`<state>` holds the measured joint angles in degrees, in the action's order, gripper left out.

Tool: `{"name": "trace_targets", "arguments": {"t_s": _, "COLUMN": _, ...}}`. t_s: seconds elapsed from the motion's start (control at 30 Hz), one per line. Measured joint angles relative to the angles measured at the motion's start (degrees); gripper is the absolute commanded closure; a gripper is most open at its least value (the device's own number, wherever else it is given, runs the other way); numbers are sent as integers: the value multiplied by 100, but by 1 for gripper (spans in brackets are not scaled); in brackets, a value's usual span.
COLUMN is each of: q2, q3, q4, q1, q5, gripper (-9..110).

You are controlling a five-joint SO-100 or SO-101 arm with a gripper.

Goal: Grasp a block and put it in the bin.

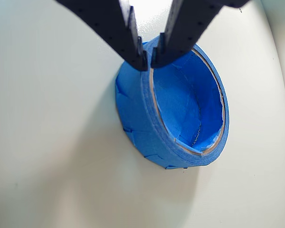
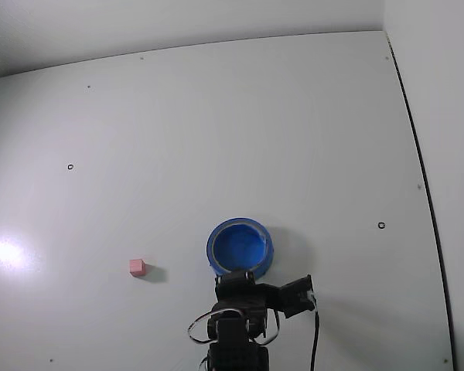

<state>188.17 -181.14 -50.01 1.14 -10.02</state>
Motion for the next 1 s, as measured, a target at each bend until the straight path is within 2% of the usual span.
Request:
{"name": "trace_targets", "arguments": {"t_s": 0.47, "q2": -18, "q3": 0, "q4": 0, "q1": -343, "q5": 659, "gripper": 101}}
{"name": "trace_targets", "arguments": {"t_s": 0.6, "q2": -26, "q3": 35, "q4": 0, "q1": -343, "q5": 879, "gripper": 95}}
{"name": "trace_targets", "arguments": {"t_s": 0.77, "q2": -97, "q3": 202, "q4": 0, "q1": -343, "q5": 1740, "gripper": 84}}
{"name": "trace_targets", "arguments": {"t_s": 1.0, "q2": -193, "q3": 1090, "q4": -88, "q1": -835, "q5": 4052, "gripper": 76}}
